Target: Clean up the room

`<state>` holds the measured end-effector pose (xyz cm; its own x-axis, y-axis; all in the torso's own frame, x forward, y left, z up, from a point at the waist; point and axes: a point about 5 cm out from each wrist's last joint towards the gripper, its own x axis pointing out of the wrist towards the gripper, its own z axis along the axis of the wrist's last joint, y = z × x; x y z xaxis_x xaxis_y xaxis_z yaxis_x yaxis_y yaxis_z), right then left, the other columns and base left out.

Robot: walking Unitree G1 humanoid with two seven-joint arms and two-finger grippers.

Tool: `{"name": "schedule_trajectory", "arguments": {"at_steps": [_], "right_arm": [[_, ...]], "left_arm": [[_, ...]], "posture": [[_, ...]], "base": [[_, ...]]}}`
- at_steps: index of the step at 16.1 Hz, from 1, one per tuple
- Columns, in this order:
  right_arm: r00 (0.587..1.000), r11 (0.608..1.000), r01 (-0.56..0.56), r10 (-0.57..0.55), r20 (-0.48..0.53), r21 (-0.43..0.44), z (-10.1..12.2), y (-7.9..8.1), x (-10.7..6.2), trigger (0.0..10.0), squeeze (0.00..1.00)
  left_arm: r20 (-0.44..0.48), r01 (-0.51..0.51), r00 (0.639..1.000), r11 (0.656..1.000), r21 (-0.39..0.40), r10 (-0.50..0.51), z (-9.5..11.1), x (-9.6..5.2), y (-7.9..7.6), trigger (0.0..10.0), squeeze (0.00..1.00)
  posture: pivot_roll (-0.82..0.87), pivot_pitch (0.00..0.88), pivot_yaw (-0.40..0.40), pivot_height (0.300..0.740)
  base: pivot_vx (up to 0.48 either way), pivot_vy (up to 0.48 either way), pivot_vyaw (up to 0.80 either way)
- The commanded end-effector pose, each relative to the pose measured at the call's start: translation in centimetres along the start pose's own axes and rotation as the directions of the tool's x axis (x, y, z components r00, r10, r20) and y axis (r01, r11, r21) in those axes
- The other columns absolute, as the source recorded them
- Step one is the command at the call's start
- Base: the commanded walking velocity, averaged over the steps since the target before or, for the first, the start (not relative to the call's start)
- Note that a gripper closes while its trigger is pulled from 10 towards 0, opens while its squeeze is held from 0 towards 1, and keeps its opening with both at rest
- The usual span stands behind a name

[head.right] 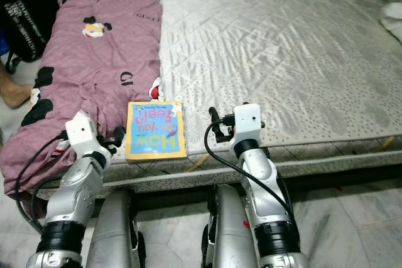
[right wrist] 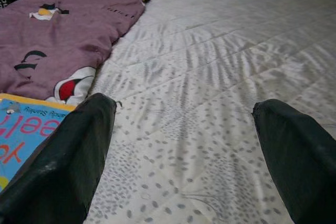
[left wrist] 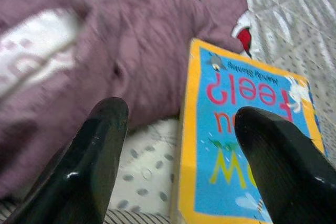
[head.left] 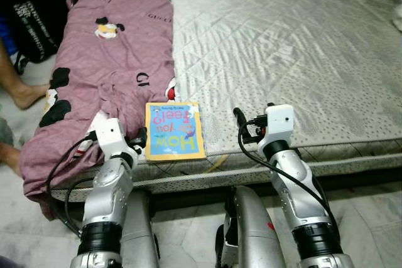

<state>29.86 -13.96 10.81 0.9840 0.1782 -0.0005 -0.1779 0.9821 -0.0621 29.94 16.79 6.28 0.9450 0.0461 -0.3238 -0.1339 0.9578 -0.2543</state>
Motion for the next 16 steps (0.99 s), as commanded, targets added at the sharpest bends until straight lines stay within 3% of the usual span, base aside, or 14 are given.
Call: {"name": "schedule_trajectory", "arguments": {"at_steps": [1,3,6,10,14,16], "right_arm": [[1.0,1.0,0.008,-0.008,0.01,-0.011,0.6,-0.6,-0.3,10.0,0.0],[1.0,1.0,0.01,-0.01,0.011,-0.013,0.8,-0.8,-0.7,10.0,0.0],[1.0,0.999,0.002,-0.003,-0.024,-0.037,0.7,-1.7,-3.0,10.0,0.0],[0.999,0.999,-0.011,0.01,-0.038,-0.042,0.6,-1.7,-3.6,10.0,0.0],[0.999,0.999,-0.005,0.003,-0.052,-0.051,0.7,-1.8,-3.9,10.0,0.0],[0.998,0.998,0.011,-0.015,-0.061,-0.065,0.6,-2.4,-4.2,10.0,0.0]], "left_arm": [[-0.026,-0.013,1.0,1.0,0.0,0.013,-0.1,0.3,0.4,10.0,0.0],[-0.054,-0.012,0.998,1.0,-0.009,0.011,-0.4,0.8,0.4,10.0,0.0],[-0.124,-0.018,0.992,1.0,0.004,0.019,-1.8,1.6,0.7,10.0,0.0],[-0.139,-0.019,0.99,1.0,-0.005,0.018,-2.5,1.7,0.5,10.0,0.0],[-0.149,-0.017,0.989,1.0,-0.011,0.015,-2.8,2.2,0.5,10.0,0.0],[-0.12,0.02,0.992,0.998,-0.052,-0.026,-2.4,2.7,0.1,10.0,0.0]], "posture": [[-0.04,0.14,-0.033,0.56],[-0.05,0.144,-0.034,0.56],[-0.1,0.157,-0.037,0.56],[-0.1,0.165,-0.04,0.52],[-0.12,0.164,-0.041,0.516],[-0.13,0.162,-0.044,0.516]], "base": [[0.0,0.0,0.0],[0.0,0.0,0.0],[0.0,0.0,0.0],[0.0,0.0,0.0],[0.0,0.0,0.0],[0.0,0.0,0.0]]}}
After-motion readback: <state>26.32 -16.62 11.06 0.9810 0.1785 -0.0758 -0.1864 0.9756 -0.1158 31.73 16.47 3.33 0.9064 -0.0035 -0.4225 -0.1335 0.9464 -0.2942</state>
